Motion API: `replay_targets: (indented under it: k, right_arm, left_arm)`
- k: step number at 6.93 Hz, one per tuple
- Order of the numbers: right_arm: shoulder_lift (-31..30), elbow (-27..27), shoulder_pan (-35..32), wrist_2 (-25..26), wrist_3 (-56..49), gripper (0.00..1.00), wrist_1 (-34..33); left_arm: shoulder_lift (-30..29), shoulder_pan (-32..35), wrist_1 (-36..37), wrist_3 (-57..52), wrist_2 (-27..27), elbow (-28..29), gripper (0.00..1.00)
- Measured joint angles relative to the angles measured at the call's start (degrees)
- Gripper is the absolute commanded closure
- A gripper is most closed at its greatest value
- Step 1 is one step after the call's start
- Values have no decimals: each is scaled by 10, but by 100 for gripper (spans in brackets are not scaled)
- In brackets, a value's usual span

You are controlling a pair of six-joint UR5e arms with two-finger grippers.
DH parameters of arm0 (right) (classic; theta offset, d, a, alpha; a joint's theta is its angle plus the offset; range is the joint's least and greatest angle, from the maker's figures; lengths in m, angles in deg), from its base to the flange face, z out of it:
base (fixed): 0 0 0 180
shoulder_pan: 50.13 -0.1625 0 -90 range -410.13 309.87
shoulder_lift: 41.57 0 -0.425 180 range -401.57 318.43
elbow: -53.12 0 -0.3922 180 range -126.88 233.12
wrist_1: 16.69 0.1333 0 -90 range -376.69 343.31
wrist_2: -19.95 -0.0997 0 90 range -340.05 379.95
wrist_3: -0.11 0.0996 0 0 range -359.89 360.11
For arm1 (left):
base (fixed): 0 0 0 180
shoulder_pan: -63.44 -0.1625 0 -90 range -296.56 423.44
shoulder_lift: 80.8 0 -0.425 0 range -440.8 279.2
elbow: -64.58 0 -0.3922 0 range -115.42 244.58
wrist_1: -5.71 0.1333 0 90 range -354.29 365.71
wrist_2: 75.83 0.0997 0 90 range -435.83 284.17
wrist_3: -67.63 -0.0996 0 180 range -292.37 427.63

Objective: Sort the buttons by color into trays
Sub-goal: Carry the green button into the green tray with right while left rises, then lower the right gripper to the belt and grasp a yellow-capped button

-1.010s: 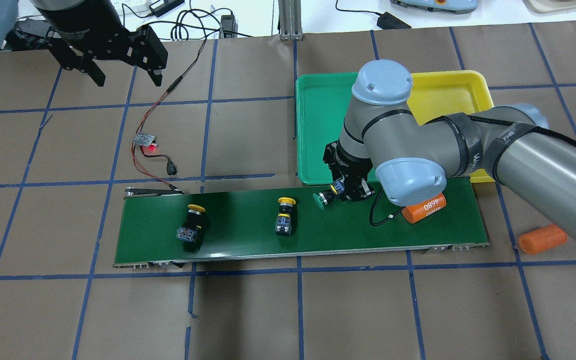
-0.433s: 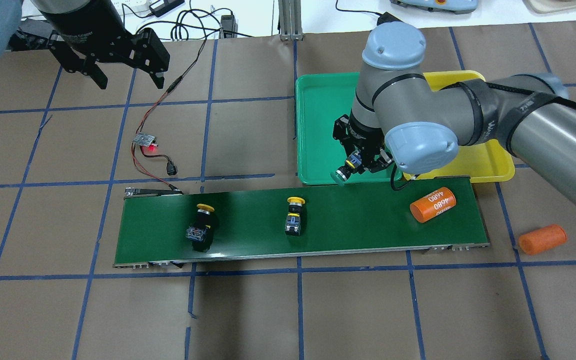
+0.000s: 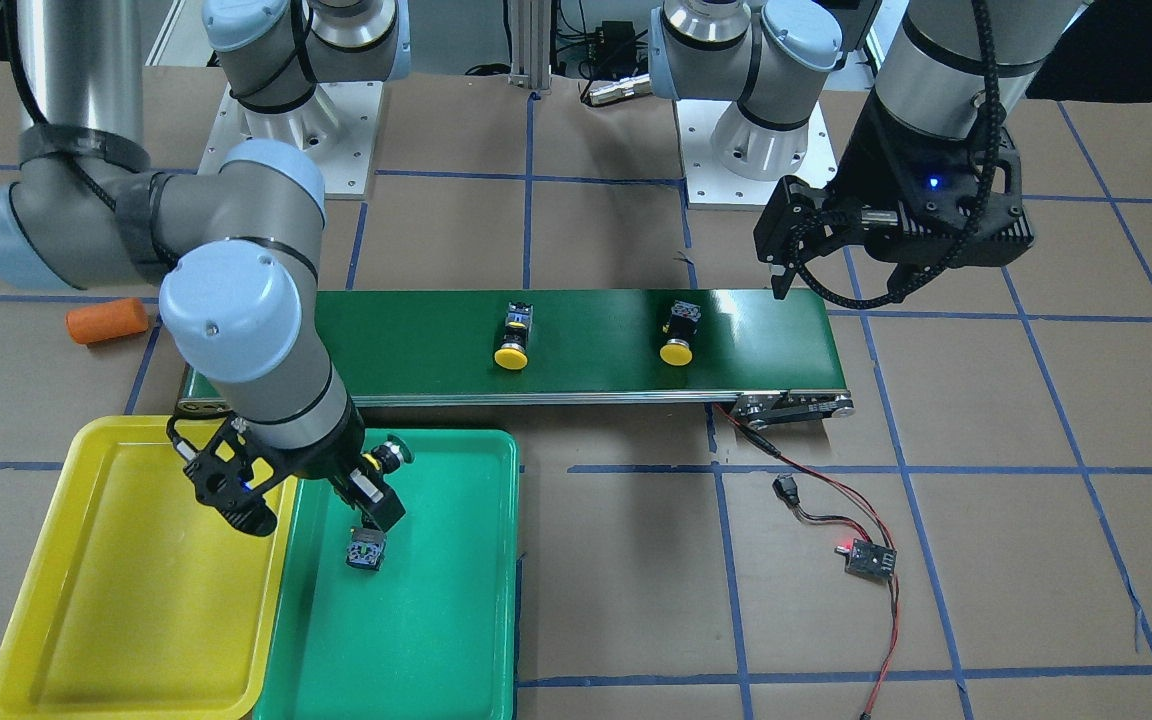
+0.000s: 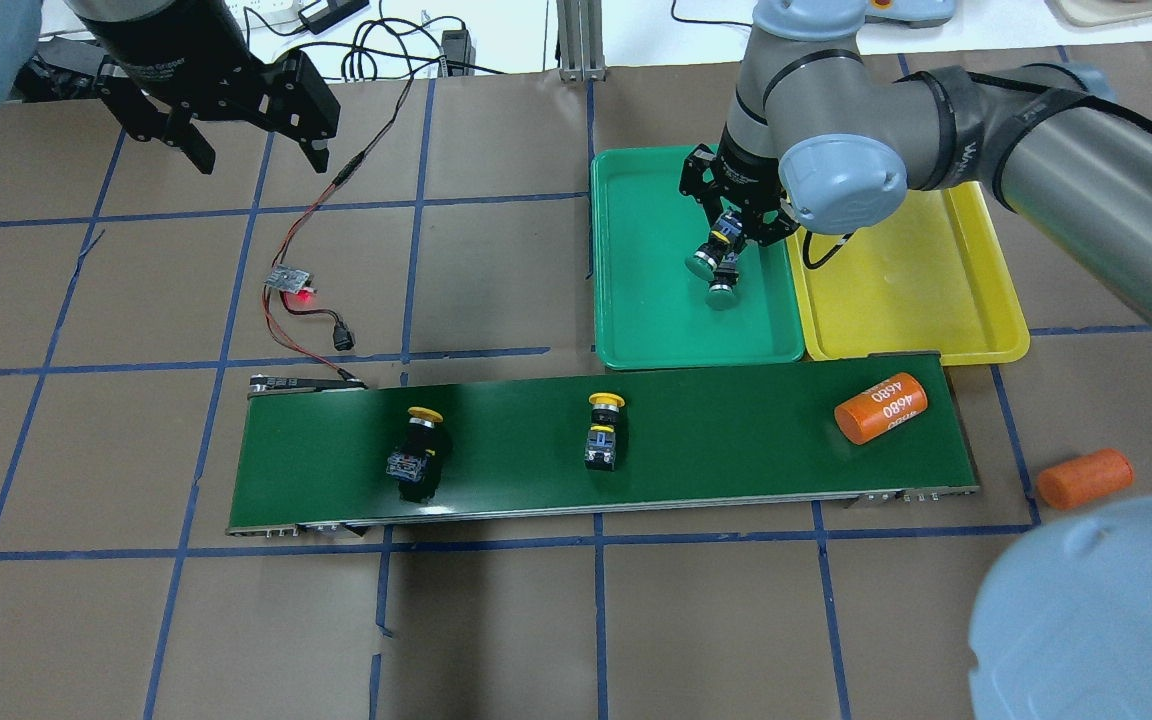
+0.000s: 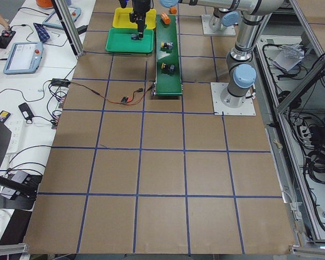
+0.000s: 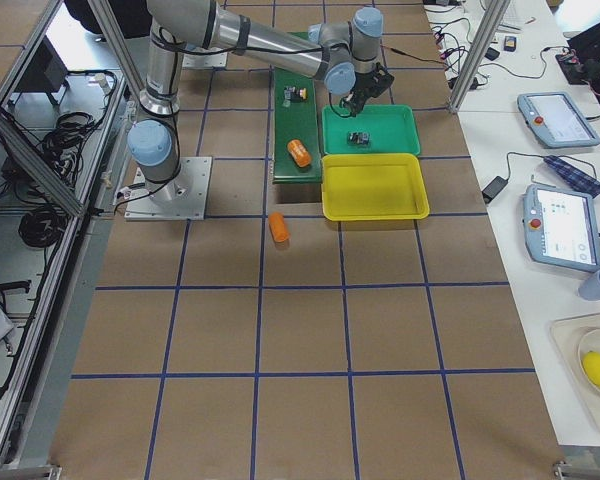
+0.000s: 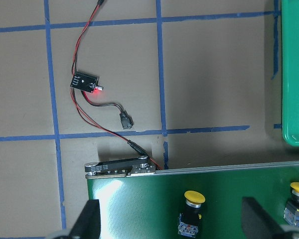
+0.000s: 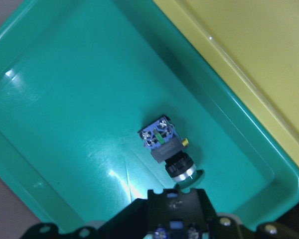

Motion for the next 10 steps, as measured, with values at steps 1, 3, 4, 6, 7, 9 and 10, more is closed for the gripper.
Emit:
replay_targets:
  k: [1,3,4,6,7,9,10]
  right_arm:
    - [20,13,2,-2,-23,0,-4]
    - [31,20,4,-5,-39,0,-5]
    - [25,21,5,-4,-54,0,-4]
    - [-16,19,8,1,-118,0,7]
    - [-51,14,8,3,-141,0,43]
    - [-129,3,9,5,-210,0,154]
    - [-158,-10,6,8,-242,0,178]
  left_arm:
    - [0,0,2,0,-6,0,0]
    - [1,2,2,1,-25,1,0]
    - [2,1,3,1,-28,1,0]
    - [2,-1,7,1,-29,2,0]
    - [2,-2,11,1,-31,2,0]
    - [1,-2,18,1,-39,2,0]
    - [1,-2,18,1,-41,1,0]
